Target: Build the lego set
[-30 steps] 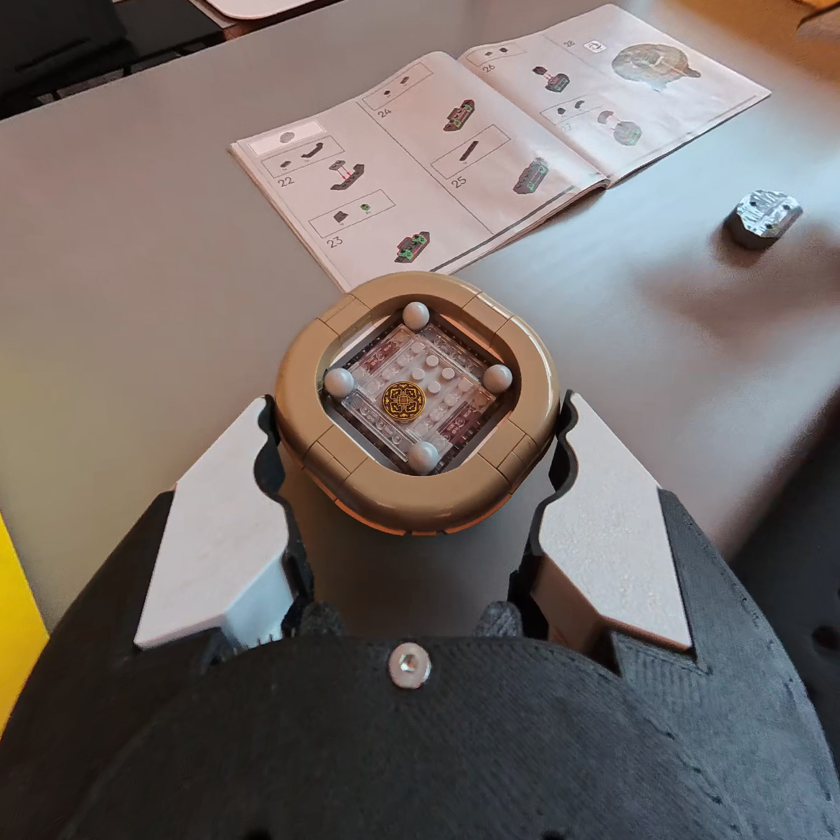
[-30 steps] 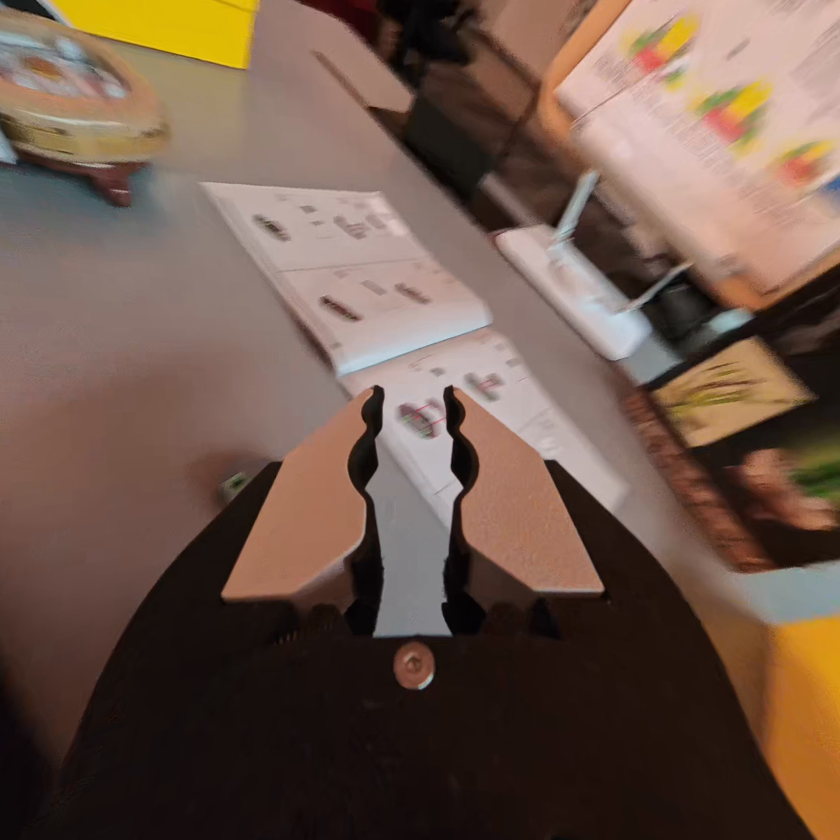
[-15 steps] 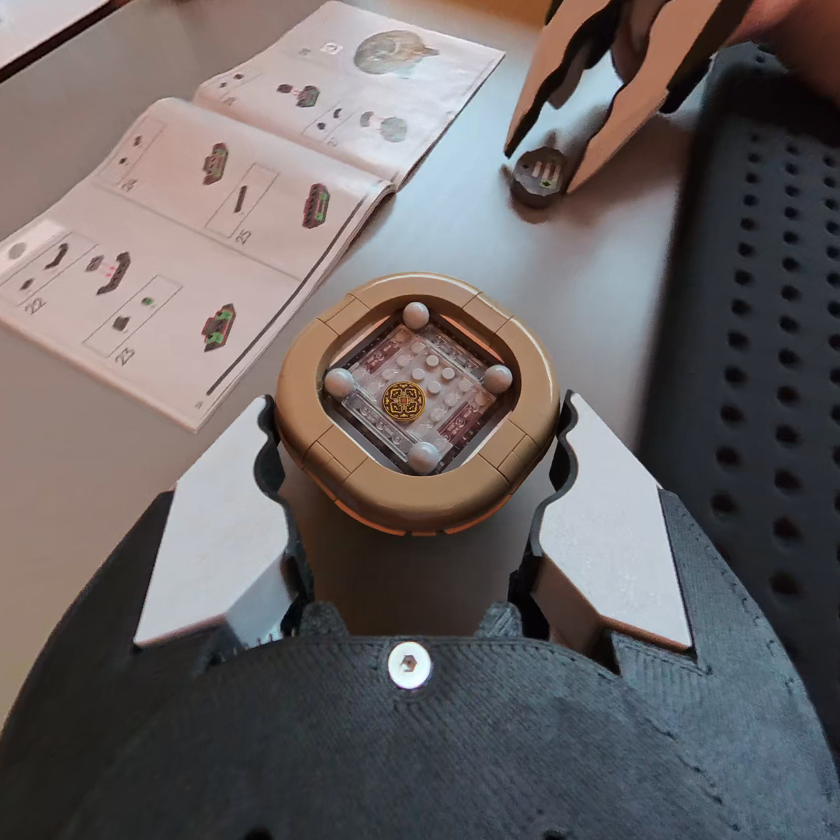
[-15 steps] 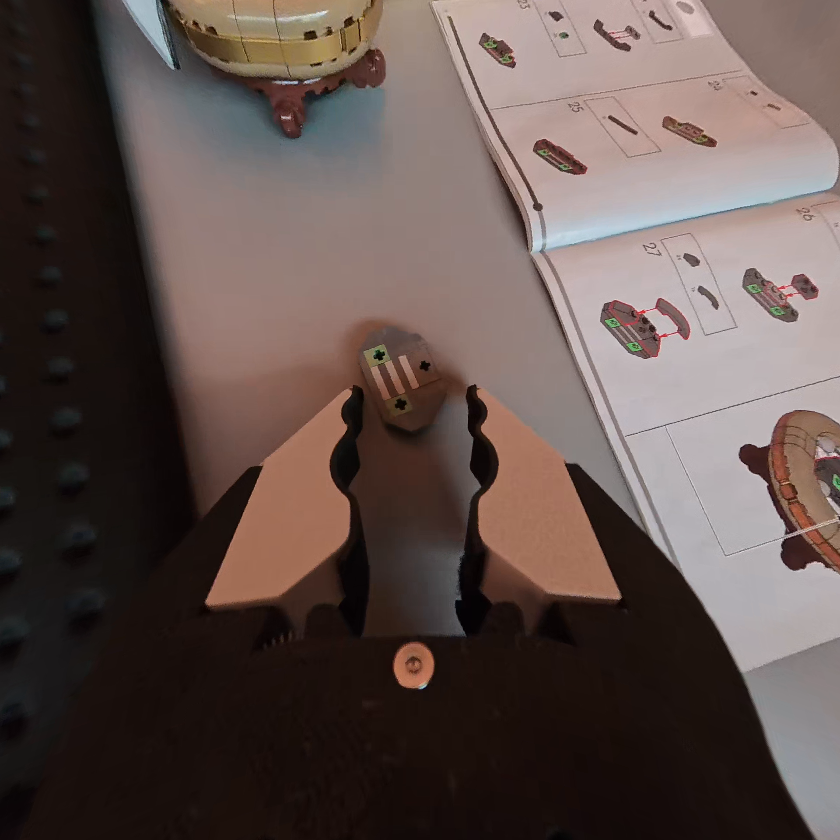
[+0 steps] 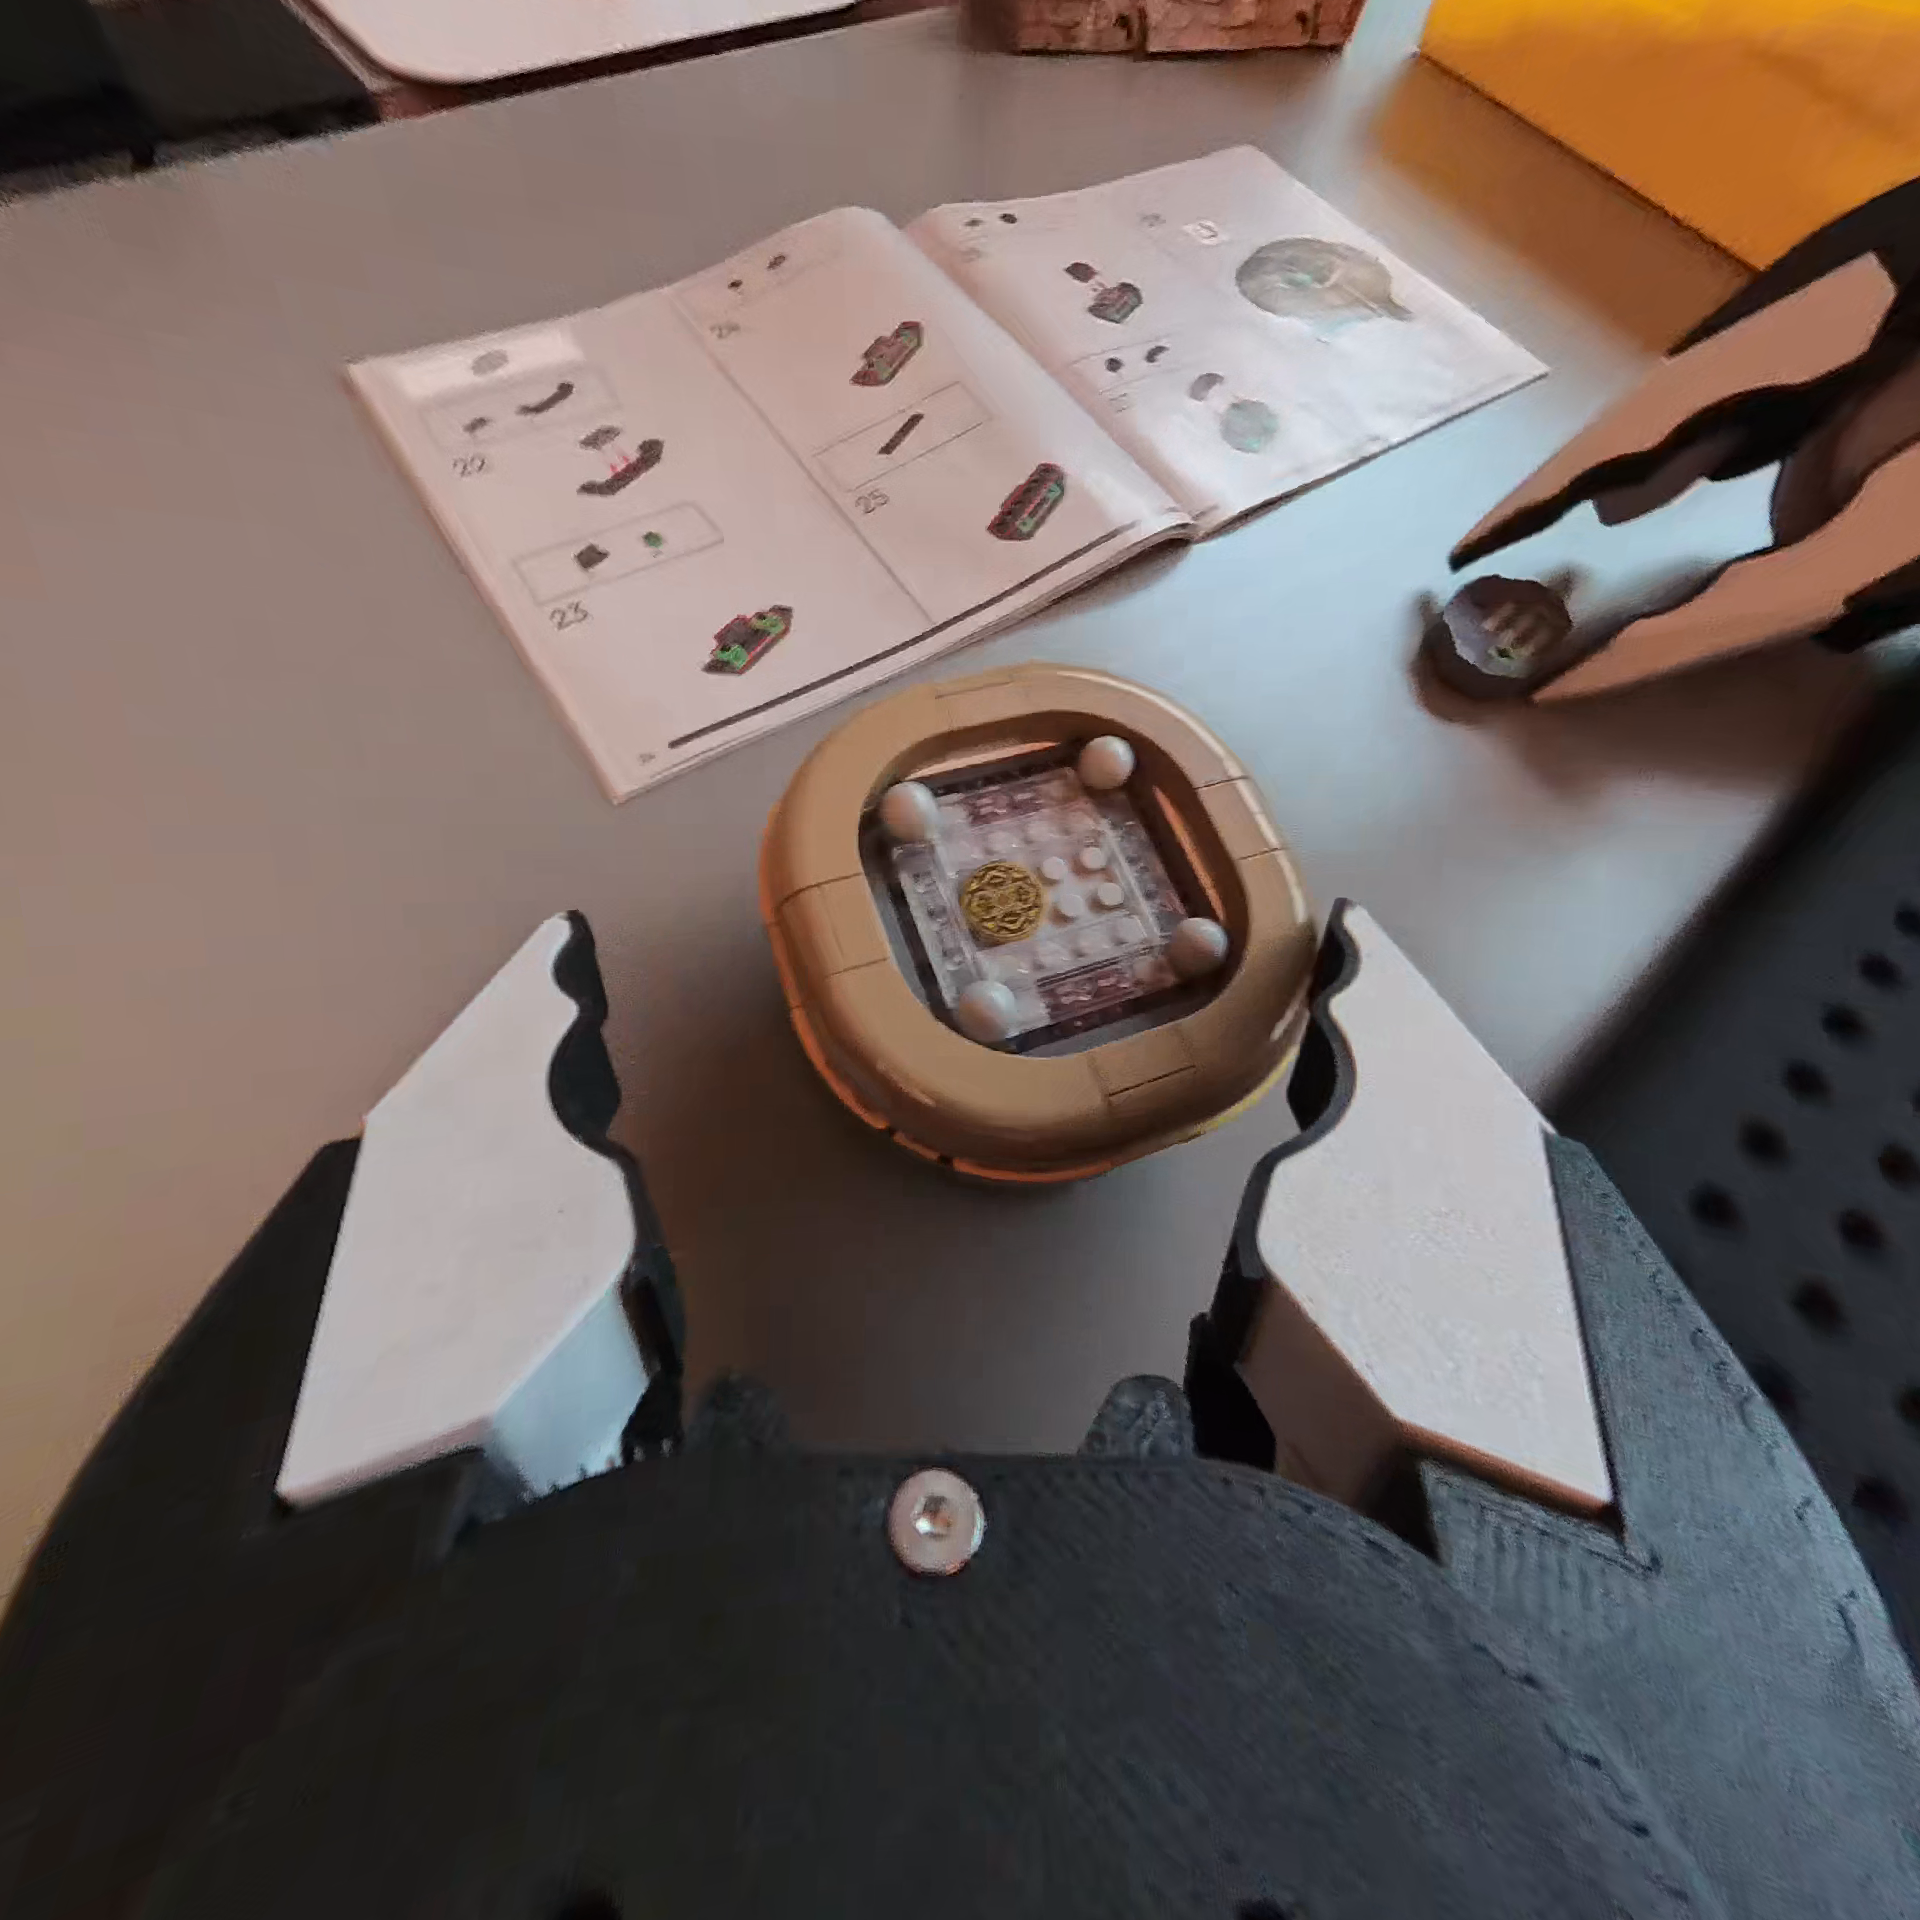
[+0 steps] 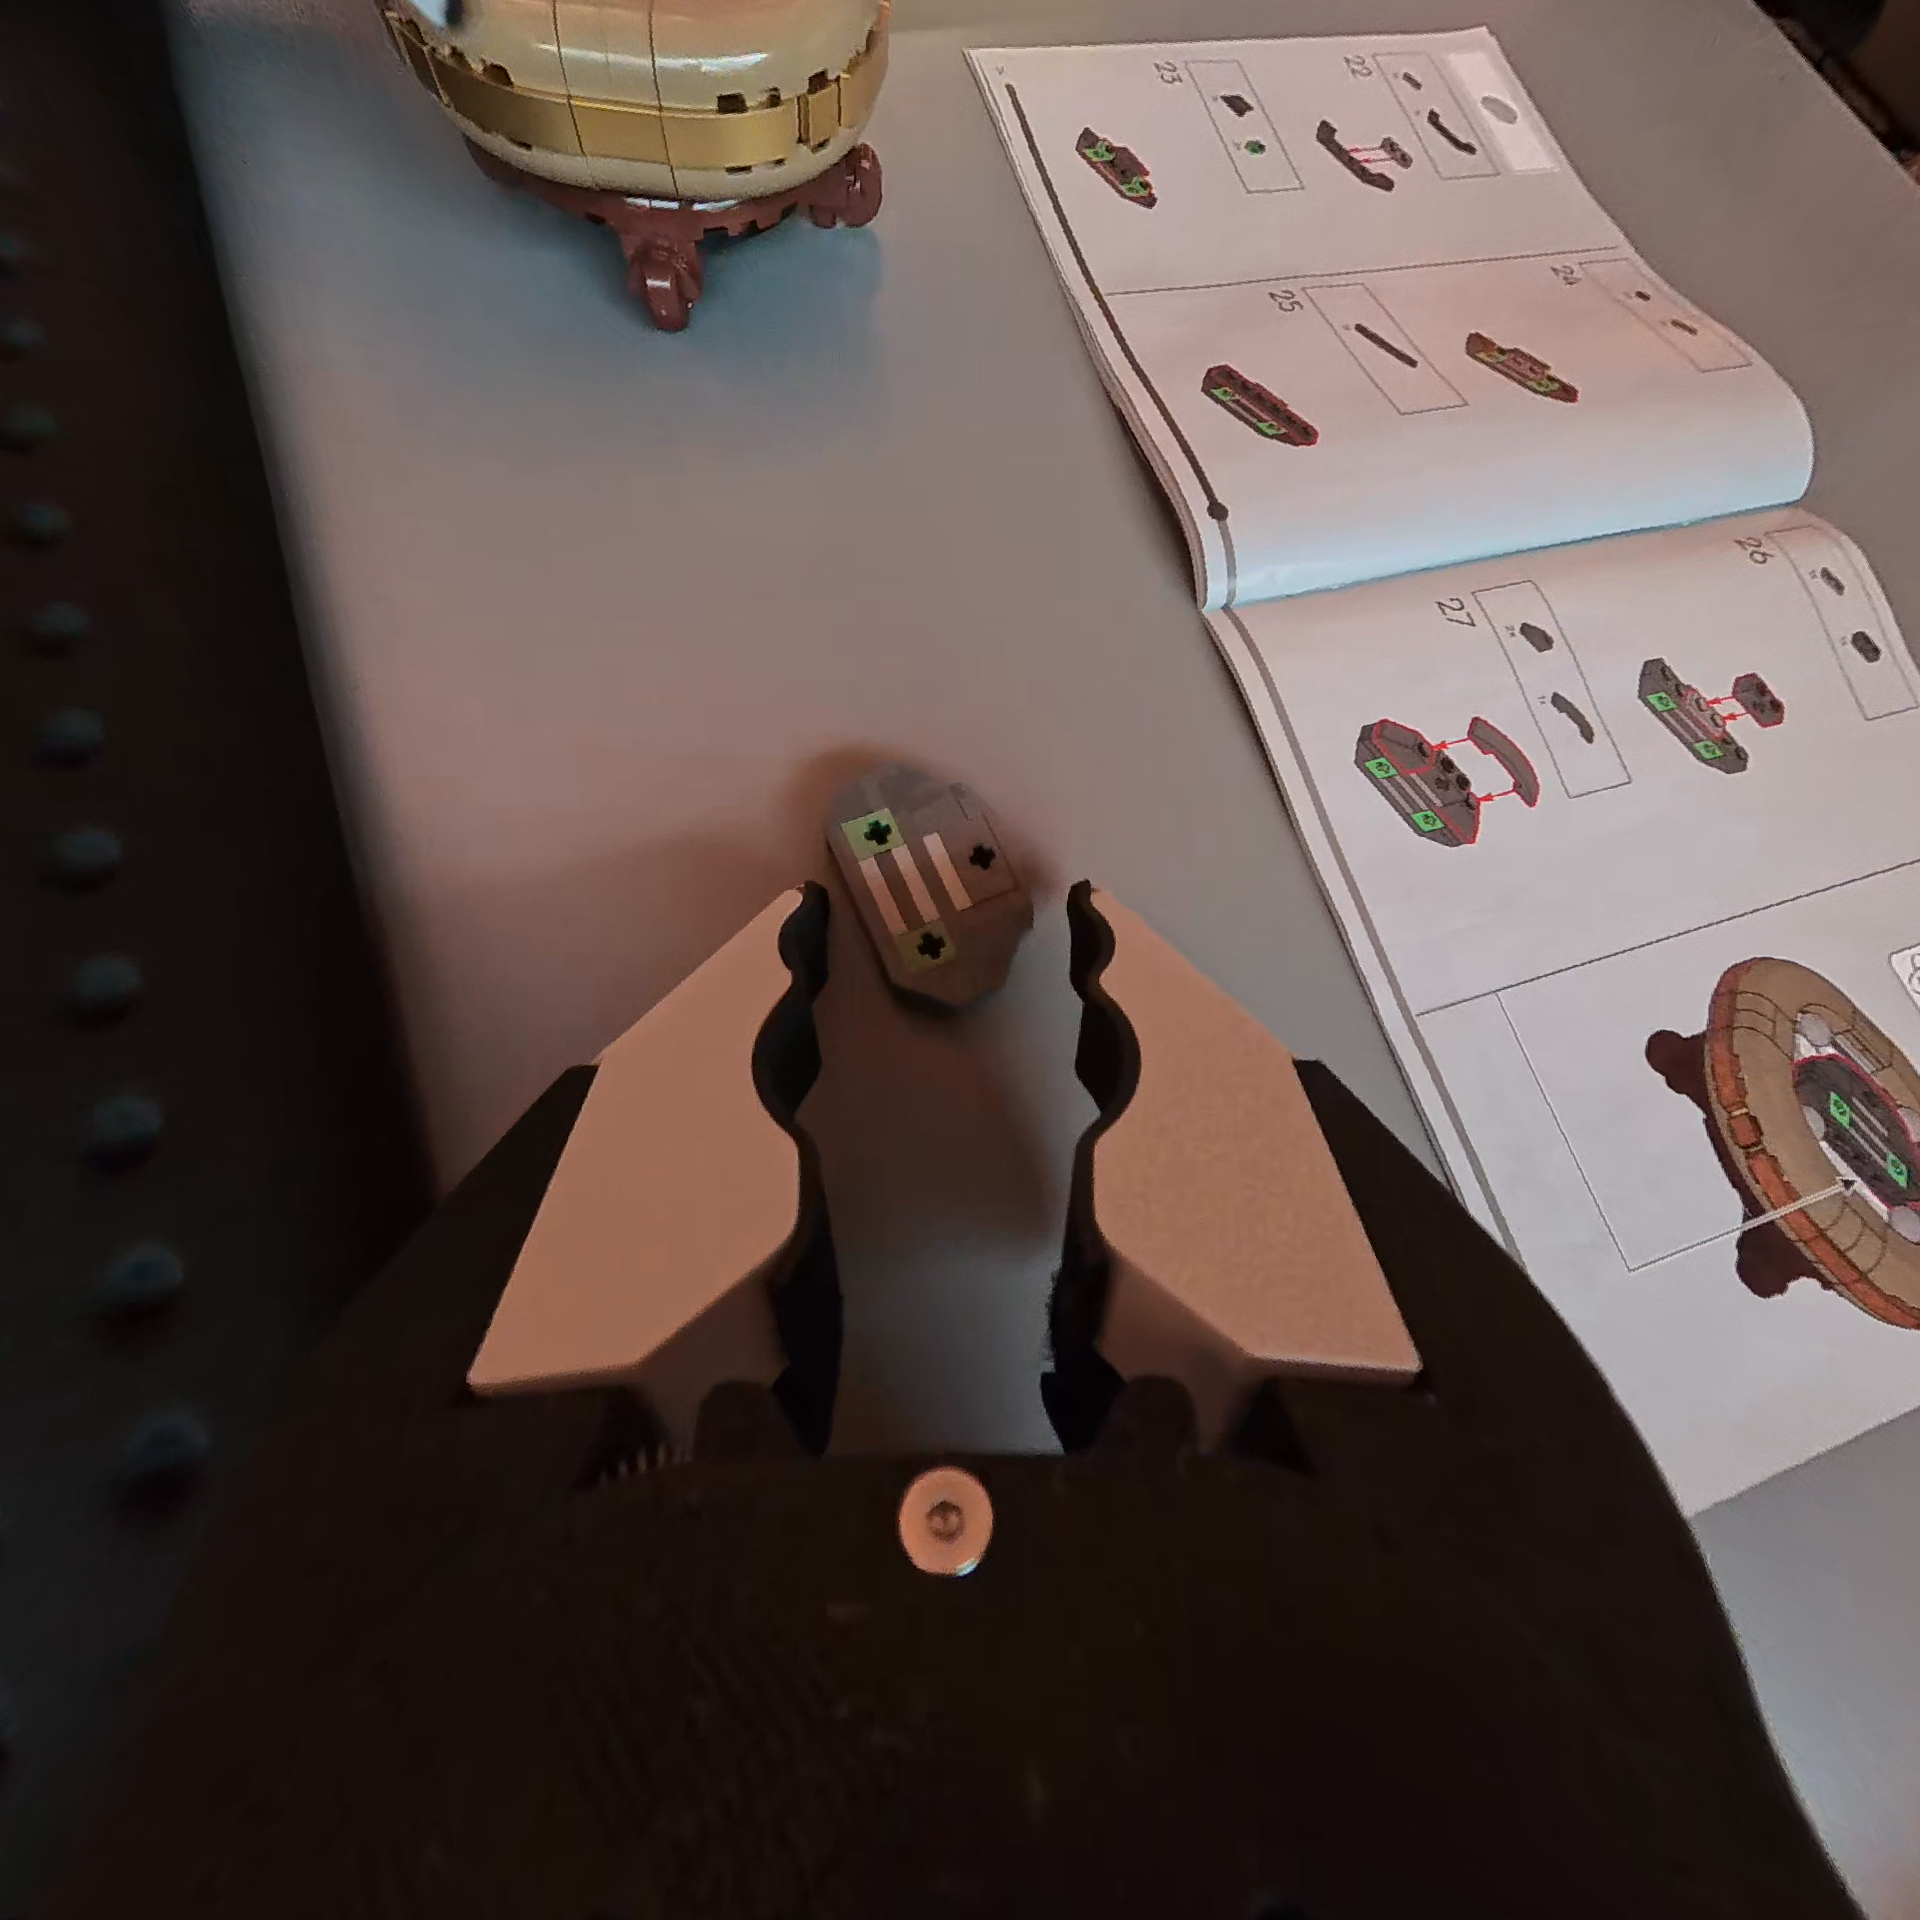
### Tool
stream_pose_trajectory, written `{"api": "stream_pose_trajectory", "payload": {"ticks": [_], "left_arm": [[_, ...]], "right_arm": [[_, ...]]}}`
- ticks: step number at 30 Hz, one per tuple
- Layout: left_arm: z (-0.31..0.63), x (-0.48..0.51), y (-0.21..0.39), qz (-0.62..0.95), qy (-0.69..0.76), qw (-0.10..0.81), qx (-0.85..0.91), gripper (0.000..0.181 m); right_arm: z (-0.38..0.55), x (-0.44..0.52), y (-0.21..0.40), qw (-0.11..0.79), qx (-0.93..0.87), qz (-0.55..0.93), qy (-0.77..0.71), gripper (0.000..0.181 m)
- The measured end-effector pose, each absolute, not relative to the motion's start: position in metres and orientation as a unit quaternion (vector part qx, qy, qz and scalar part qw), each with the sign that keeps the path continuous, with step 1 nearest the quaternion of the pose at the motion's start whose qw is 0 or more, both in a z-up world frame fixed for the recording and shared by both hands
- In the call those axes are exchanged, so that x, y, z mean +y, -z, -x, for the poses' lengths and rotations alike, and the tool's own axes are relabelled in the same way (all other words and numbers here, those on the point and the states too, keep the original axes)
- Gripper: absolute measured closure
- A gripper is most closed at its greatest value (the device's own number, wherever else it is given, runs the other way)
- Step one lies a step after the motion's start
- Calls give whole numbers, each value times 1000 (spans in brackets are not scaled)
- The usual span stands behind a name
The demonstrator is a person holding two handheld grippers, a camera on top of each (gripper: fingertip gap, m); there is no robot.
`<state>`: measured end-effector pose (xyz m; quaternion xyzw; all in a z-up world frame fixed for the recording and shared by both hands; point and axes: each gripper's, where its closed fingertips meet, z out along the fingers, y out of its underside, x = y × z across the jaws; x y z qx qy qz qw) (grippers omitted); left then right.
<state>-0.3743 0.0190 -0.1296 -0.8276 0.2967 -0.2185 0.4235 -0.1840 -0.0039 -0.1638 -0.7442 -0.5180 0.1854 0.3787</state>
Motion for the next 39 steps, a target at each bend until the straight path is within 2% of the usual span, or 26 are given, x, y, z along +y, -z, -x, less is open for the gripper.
{"api": "stream_pose_trajectory", "payload": {"ticks": [6,8,11,15,35,39], "left_arm": [[363,11,139,849,214,374,307,48],[364,10,147,859,193,362,307,51],[364,8,152,871,183,351,292,65],[363,7,152,866,190,351,301,67],[321,-5,152,678,317,251,614,67],[319,-7,149,651,358,236,627,68]], "right_arm": [[181,-3,163,385,-516,745,-174,135],[179,-1,163,388,-514,746,-169,134],[178,0,163,389,-508,751,-167,134],[176,1,163,386,-504,754,-168,134],[175,1,163,389,-503,753,-168,135],[175,0,163,389,-503,753,-169,135]]}}
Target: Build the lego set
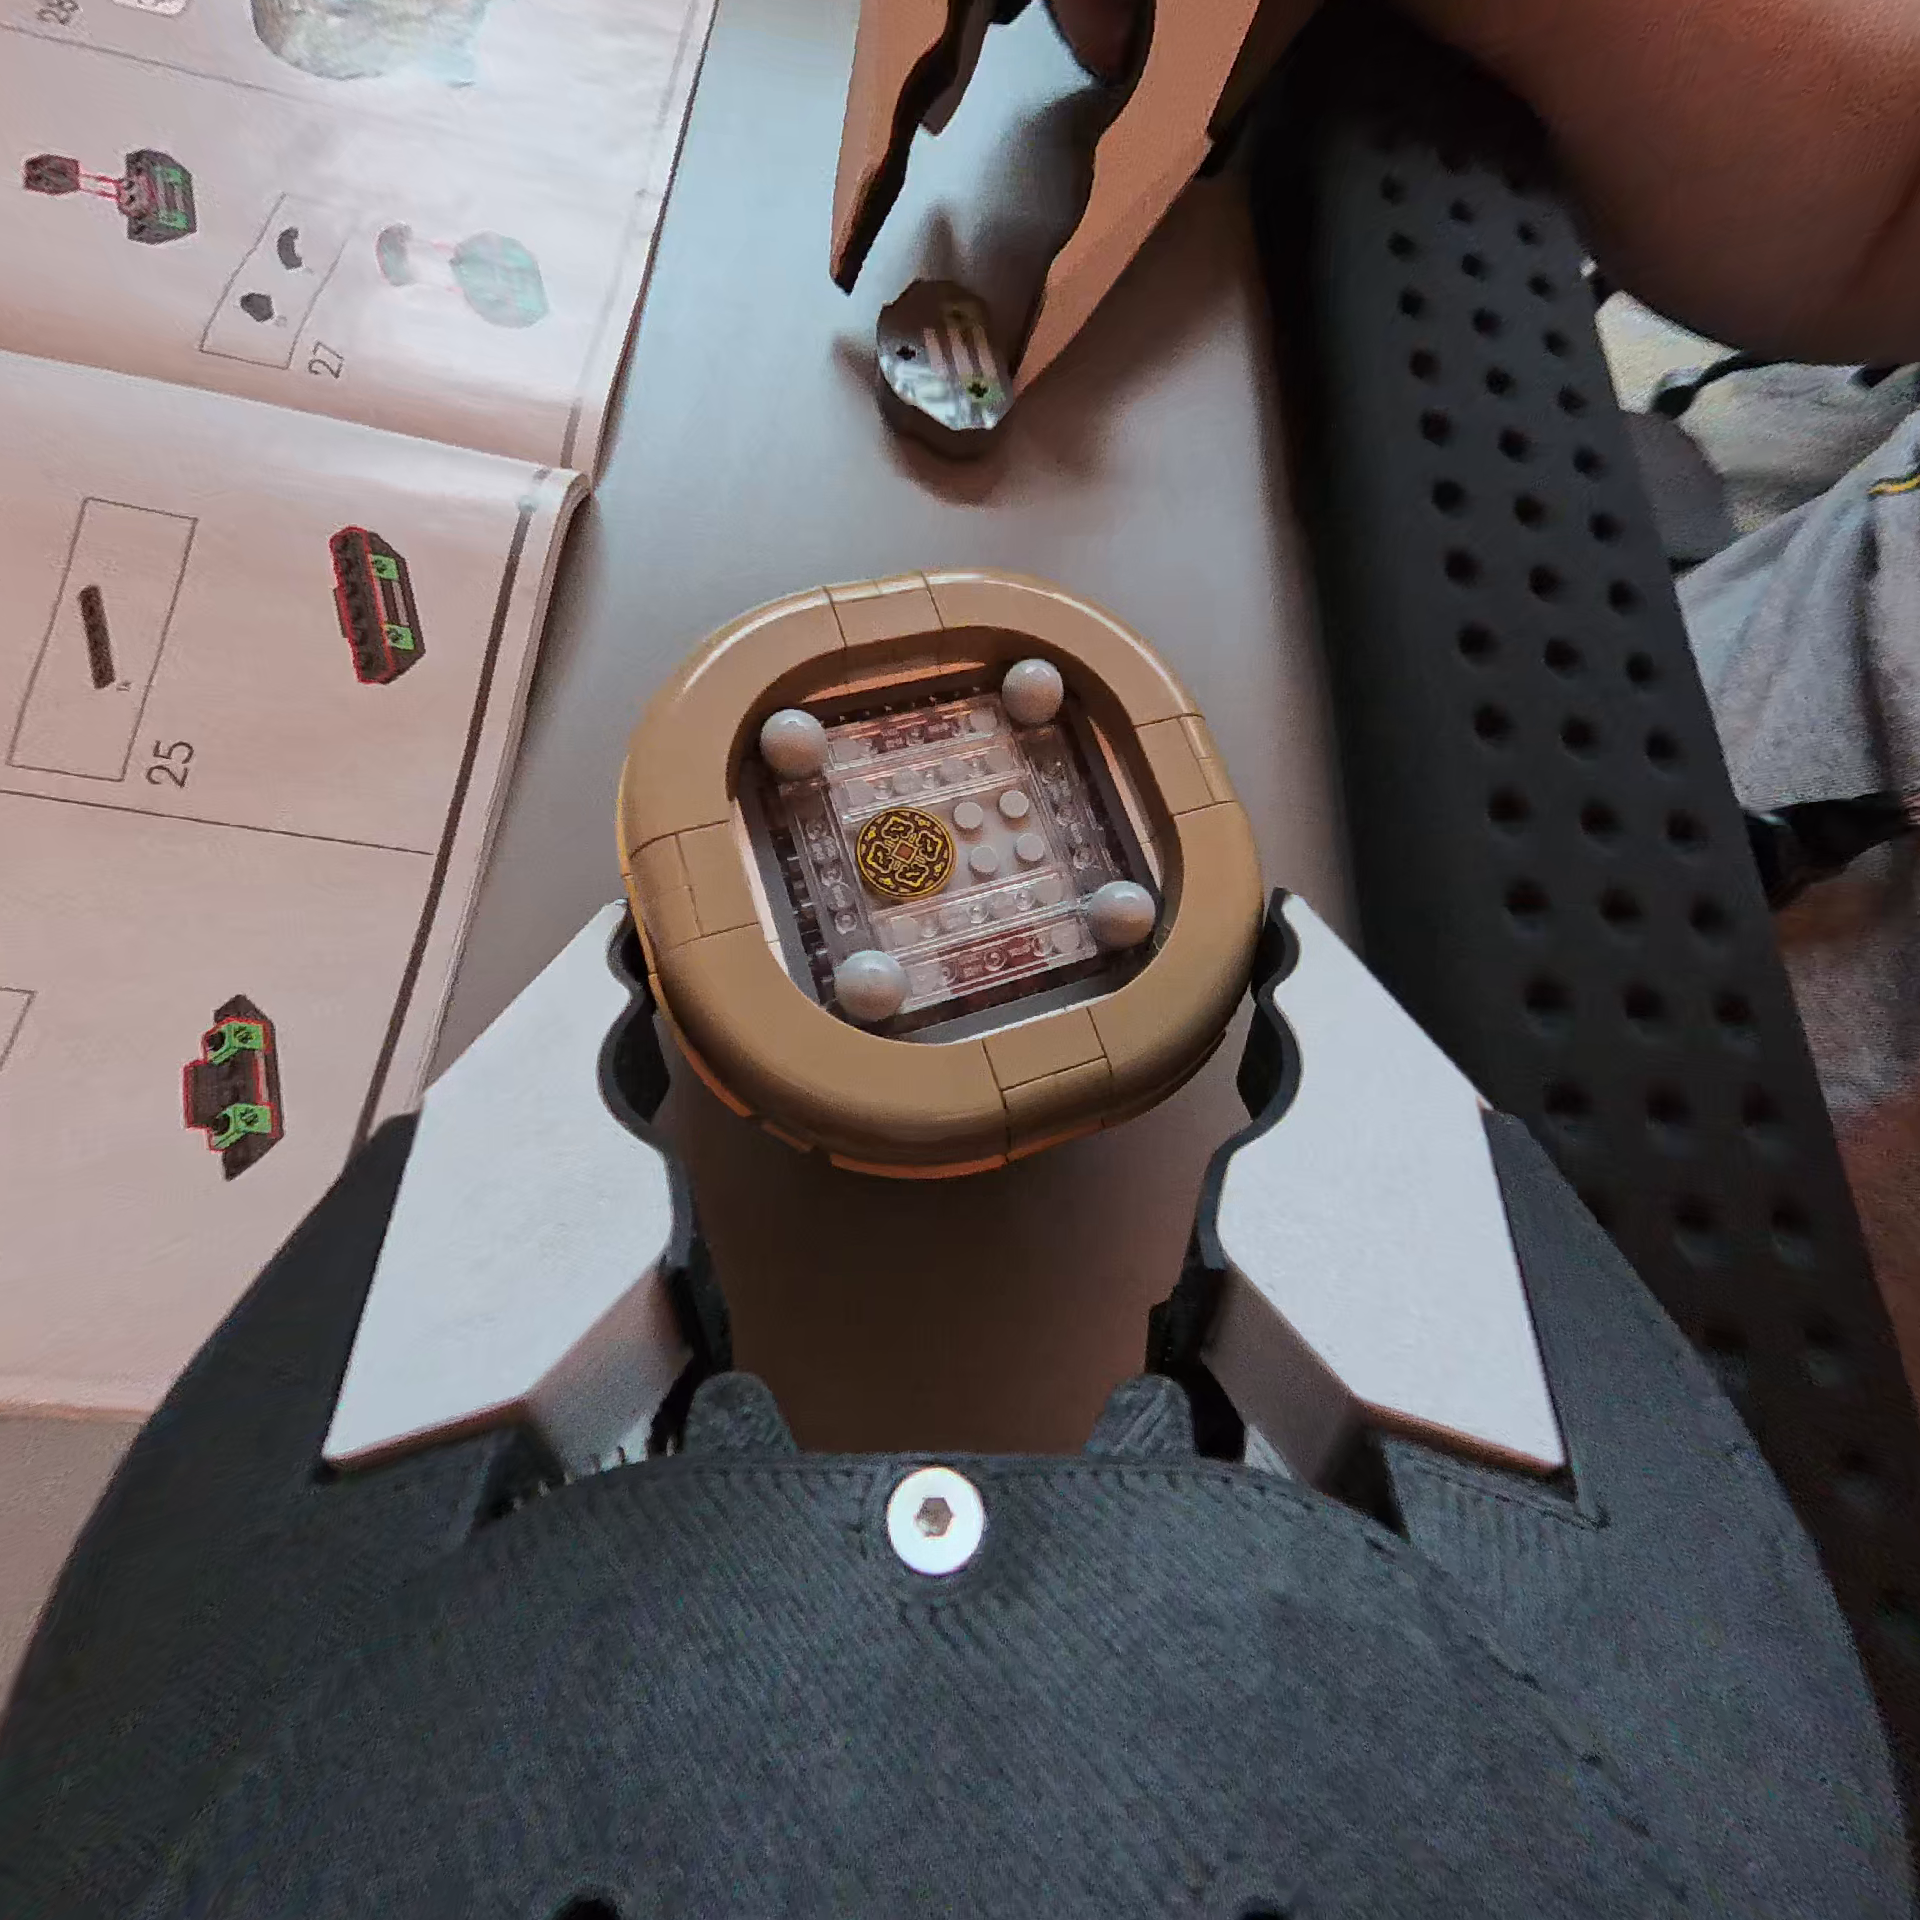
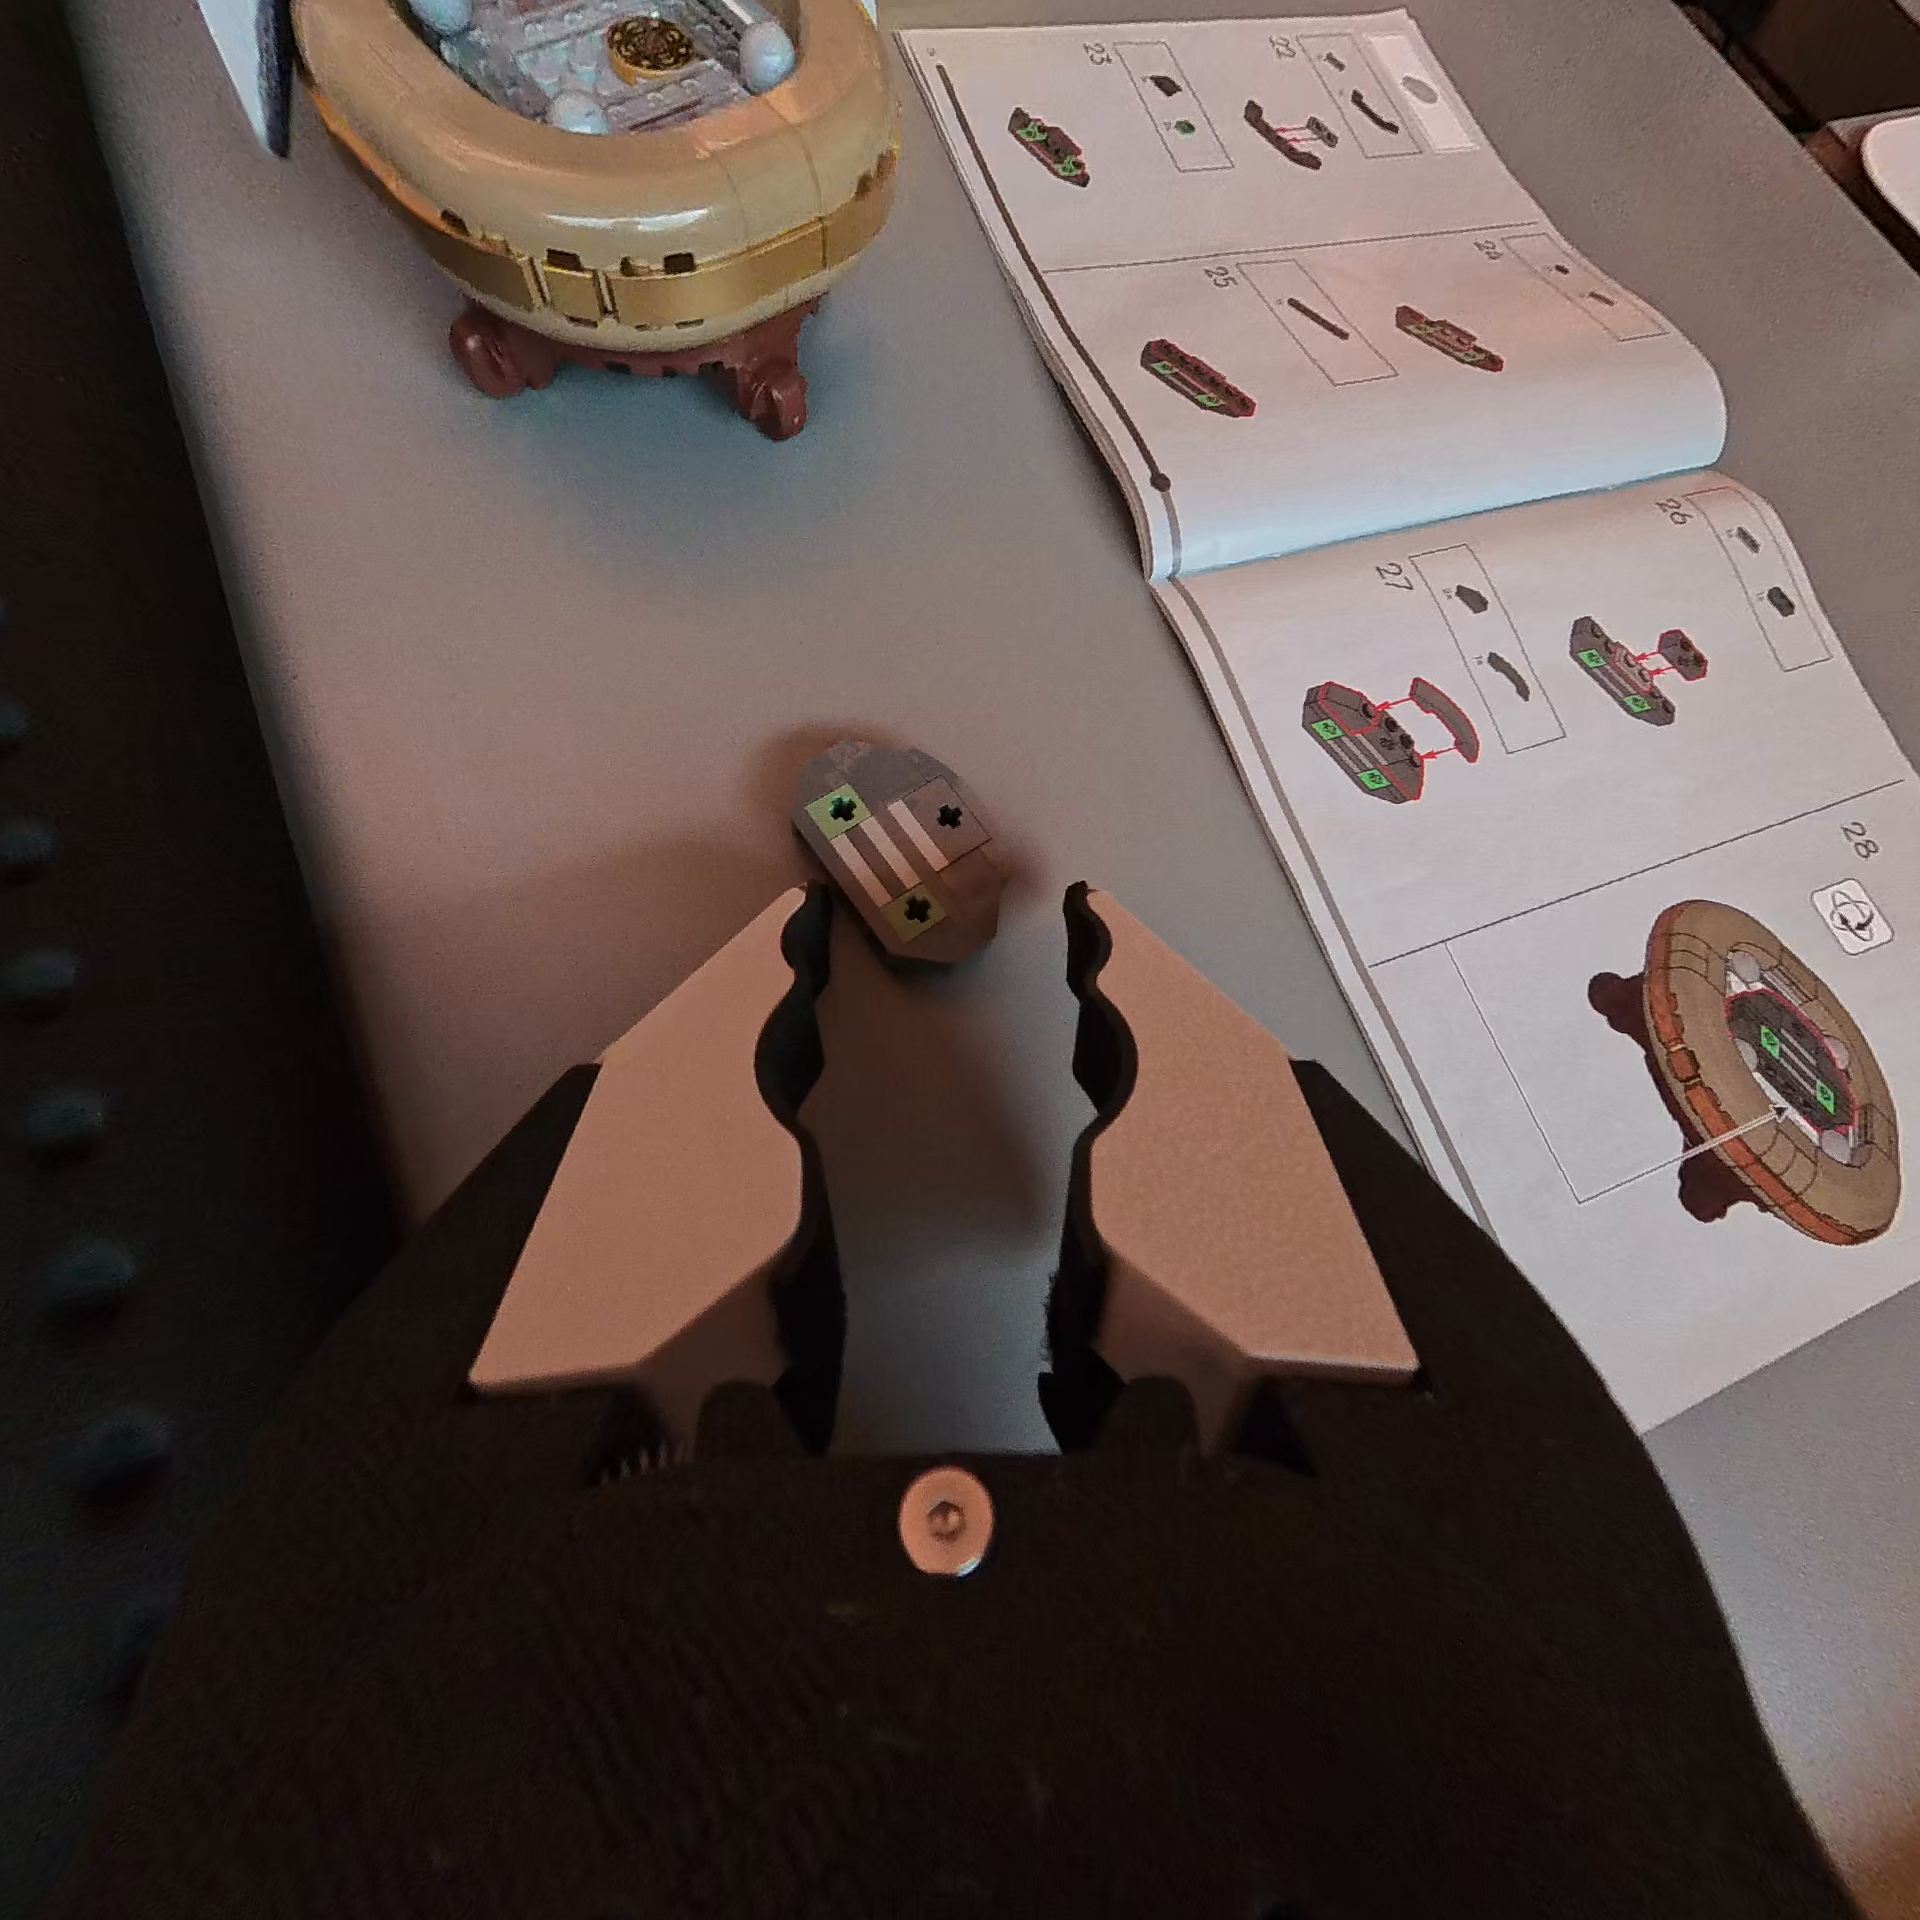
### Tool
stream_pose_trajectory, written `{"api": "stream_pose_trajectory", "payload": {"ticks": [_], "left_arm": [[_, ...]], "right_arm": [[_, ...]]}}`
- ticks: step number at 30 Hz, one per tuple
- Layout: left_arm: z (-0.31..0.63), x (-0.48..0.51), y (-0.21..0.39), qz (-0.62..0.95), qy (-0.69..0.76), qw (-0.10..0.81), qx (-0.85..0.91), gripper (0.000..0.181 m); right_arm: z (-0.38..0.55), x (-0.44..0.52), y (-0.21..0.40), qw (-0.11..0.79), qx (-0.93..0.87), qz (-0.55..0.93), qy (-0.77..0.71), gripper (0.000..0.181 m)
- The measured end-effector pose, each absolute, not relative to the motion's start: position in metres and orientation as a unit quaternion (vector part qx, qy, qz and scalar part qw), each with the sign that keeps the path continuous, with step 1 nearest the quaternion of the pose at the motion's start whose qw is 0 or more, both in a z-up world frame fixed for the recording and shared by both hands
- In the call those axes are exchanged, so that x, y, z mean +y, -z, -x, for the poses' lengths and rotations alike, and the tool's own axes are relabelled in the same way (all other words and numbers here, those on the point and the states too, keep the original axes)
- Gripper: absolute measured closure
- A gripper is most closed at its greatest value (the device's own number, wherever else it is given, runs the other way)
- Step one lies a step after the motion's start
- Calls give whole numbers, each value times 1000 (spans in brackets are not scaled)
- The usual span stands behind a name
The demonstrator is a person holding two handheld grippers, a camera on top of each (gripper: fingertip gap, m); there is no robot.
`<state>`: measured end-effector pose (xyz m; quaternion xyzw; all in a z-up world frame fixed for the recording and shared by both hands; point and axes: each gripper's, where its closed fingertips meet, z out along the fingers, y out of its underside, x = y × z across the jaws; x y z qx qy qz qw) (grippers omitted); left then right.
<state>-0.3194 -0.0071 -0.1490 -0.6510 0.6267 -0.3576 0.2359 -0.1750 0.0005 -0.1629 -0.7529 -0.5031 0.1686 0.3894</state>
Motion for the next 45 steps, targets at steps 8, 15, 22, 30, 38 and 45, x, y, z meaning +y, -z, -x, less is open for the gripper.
{"api": "stream_pose_trajectory", "payload": {"ticks": [8,15,22,30,38,45], "left_arm": [[332,-3,145,714,322,268,561,48],[319,0,141,753,286,321,499,57],[318,-4,142,714,277,302,567,70],[318,-7,142,662,318,269,624,70],[318,-8,148,681,317,294,591,68],[318,-8,145,681,323,309,580,69]], "right_arm": [[175,0,163,391,-509,750,-160,135],[176,1,163,391,-511,748,-161,136],[176,0,162,394,-515,745,-155,137],[176,-1,163,389,-511,749,-167,137],[181,2,164,378,-516,744,-192,135],[185,1,164,377,-518,741,-204,136]]}}
